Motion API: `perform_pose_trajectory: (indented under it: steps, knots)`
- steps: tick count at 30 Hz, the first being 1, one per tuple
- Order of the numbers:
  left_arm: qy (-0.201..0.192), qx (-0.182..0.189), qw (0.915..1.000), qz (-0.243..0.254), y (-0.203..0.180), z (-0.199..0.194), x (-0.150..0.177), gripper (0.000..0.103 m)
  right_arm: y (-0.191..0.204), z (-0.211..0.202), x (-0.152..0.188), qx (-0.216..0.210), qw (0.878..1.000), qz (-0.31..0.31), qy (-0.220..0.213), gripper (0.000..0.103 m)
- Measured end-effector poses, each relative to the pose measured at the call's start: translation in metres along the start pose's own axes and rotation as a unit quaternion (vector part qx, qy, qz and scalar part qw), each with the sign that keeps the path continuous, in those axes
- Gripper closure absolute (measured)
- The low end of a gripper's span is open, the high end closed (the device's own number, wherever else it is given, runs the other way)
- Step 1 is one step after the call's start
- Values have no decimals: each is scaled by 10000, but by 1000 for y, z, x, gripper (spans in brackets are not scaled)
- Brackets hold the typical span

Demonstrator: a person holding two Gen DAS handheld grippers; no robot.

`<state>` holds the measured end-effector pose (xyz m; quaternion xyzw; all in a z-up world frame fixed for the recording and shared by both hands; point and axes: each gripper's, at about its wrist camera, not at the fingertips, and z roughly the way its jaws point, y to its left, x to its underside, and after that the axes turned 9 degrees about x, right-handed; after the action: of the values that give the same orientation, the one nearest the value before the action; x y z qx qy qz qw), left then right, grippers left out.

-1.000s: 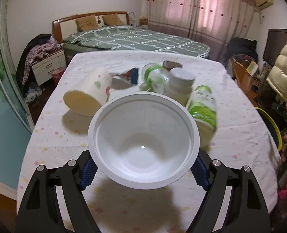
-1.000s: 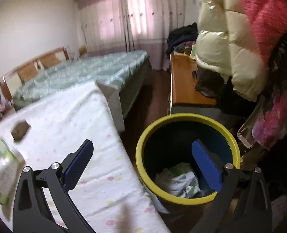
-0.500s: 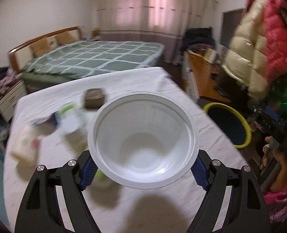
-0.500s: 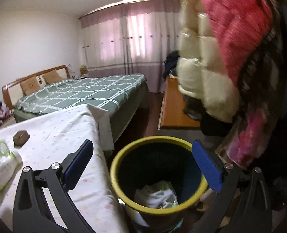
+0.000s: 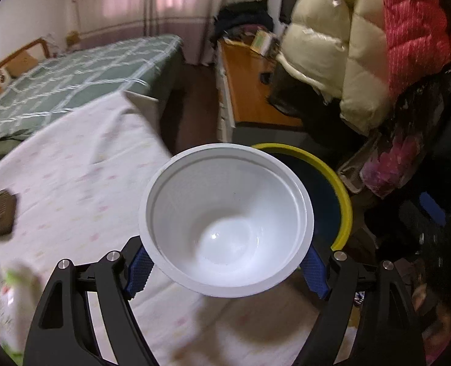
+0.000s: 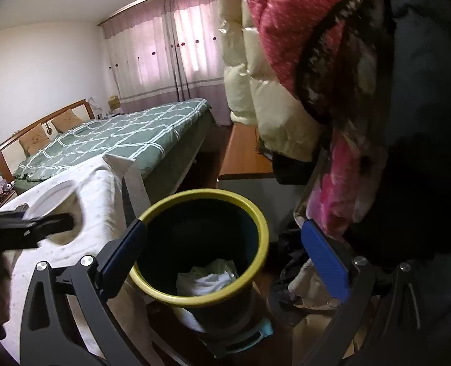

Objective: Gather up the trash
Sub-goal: 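Carry the white bowl over the yellow bin and open the left gripper, then grasp the white-capped pill bottle with the right gripper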

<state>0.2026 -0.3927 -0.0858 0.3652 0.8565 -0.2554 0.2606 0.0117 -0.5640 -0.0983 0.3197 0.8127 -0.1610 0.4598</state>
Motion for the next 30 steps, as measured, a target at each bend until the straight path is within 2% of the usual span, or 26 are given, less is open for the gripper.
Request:
perform_pose_trajectory:
  steps: [6, 7, 8, 9, 12, 16, 22, 27, 30]
  knots:
    - [310, 168, 9994, 55, -23, 51, -20, 23, -16, 1, 2, 61, 9999, 140, 47, 6]
    - [323, 189, 9993, 47, -23, 56, -21, 21, -18, 1, 1, 75, 9998, 157, 40, 6]
    - [320, 182, 9993, 13, -25, 61, -24, 12, -19, 1, 1, 87, 9998, 165, 40, 6]
    - [281, 177, 9994, -37, -24, 60, -26, 8, -20, 1, 0, 91, 9998, 171, 43, 6]
    - [128, 202, 9996, -149, -22, 51, -31, 7, -19, 1, 1, 93, 9998, 172, 75, 6]
    - [-202, 115, 9997, -113, -18, 10, -26, 6, -11, 2, 2, 20, 9999, 112, 124, 6]
    - [-845, -324, 9958, -165, 12, -77, 13, 5, 18, 4, 3, -272, 9994, -101, 213, 6]
    - [-1278, -777, 9866, -644, 61, -141, 59, 5, 53, 2, 5, -530, 9977, -343, 265, 6]
    - [-1484, -1213, 9773, -905, 87, -176, 91, 5, 74, -1, 7, -655, 9962, -496, 274, 6]
